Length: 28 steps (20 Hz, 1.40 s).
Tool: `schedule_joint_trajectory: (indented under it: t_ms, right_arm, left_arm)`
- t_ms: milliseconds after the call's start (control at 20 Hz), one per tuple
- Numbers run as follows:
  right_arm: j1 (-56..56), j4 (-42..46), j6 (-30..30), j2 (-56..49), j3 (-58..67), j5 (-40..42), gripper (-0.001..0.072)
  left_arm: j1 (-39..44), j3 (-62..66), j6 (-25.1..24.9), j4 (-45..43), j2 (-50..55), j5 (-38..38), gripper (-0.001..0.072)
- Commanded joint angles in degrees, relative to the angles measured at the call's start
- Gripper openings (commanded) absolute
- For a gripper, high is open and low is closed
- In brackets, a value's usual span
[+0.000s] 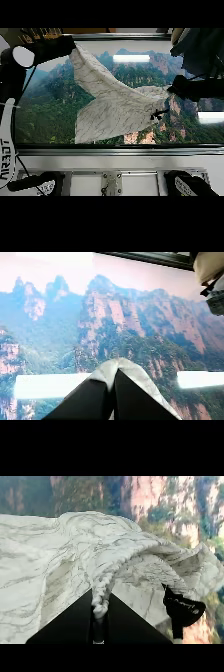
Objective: Fold the clothes and pants, and hang the long-sleeved shirts on hangers.
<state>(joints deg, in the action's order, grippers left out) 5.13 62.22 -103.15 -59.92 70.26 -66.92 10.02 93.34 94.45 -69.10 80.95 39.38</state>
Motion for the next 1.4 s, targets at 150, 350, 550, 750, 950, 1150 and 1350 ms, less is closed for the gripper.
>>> schedule_joint_trajectory:
  t_ms: [150,350,550,750,950,1150,1350]
  right_arm:
    - [-0.2,-3.98,0.13,-11.87,-0.92,28.26,0.0644]
    - [0.59,-2.82,7.65,-5.42,-0.96,28.55,0.0643]
    - [0.5,1.27,12.61,3.02,-1.11,15.47,0.0643]
    - [0.48,1.2,13.64,8.2,-1.18,8.09,0.0644]
    - [0.44,0.55,13.6,10.19,-1.18,8.07,0.0643]
    - [0.39,-2.08,13.62,10.25,-1.18,8.07,0.0644]
    - [0.37,-2.49,13.62,10.27,-1.18,8.0,0.0643]
  left_arm:
    - [-2.82,9.86,-0.13,0.0,12.92,6.67,0.072]
    - [-10.56,13.57,-0.17,-0.92,10.14,25.86,0.0675]
    - [-14.75,-10.14,-0.09,-6.27,-2.47,30.14,0.0675]
    - [-15.37,-41.62,0.09,-5.44,-12.81,27.63,0.0675]
    - [-15.5,-60.78,-1.51,5.62,-17.07,17.2,0.0675]
    - [-15.47,-64.87,-6.54,15.91,-14.34,12.79,0.0675]
    - [-12.66,-60.33,-8.59,18.18,-8.22,12.96,0.0675]
